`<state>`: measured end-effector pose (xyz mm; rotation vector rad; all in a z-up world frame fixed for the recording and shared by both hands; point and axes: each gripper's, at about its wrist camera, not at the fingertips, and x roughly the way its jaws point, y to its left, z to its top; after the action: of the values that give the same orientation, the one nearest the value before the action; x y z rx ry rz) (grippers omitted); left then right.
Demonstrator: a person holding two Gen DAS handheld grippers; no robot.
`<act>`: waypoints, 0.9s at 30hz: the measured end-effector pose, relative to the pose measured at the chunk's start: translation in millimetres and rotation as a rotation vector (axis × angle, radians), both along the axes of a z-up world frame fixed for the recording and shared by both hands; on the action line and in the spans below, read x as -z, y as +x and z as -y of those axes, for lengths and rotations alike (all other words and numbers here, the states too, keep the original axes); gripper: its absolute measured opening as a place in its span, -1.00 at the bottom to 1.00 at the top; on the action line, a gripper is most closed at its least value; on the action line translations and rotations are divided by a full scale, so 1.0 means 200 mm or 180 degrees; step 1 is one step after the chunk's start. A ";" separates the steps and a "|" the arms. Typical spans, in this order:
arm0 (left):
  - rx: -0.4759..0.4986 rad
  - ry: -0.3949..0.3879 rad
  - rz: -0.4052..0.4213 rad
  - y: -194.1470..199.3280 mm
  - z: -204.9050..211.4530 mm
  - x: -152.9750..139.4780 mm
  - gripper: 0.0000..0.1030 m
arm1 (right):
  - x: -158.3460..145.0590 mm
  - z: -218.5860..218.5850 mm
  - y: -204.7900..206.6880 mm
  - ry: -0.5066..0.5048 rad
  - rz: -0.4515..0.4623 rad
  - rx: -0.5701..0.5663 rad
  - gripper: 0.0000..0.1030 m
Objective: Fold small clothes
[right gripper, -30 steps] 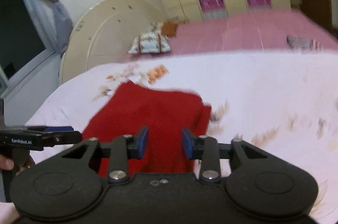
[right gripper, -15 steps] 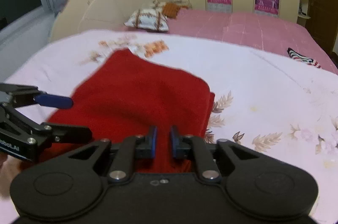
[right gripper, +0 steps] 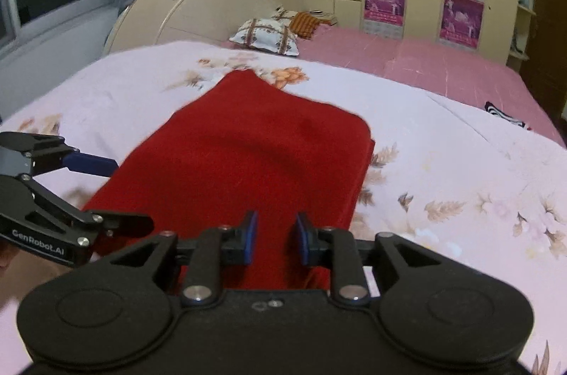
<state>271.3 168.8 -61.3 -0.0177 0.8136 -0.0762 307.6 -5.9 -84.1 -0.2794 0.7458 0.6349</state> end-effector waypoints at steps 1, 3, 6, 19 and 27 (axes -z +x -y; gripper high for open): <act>-0.0053 -0.0084 0.0004 -0.02 -0.01 0.01 0.75 | 0.04 -0.01 -0.01 -0.0143 -0.0033 -0.0004 -0.51; -0.0153 -0.0192 -0.0002 -0.06 -0.02 0.00 0.74 | 0.07 -0.02 -0.03 -0.0241 0.0050 0.0014 -0.48; -0.0164 -0.0180 0.0077 -0.16 0.00 -0.04 0.75 | 0.02 0.00 -0.09 -0.0269 0.0080 0.0125 -0.39; -0.0191 -0.0332 0.0502 -0.76 0.18 -0.40 1.00 | -0.27 0.36 -0.65 0.0402 0.0090 0.0577 0.26; -0.0115 -0.0306 0.0682 -1.03 0.24 -0.56 1.00 | -0.44 0.37 -0.91 0.0581 0.0153 0.0687 0.33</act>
<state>64.6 120.3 51.5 -0.1132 0.5946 -0.0814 124.9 -80.0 3.3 -0.0450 0.6563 0.4858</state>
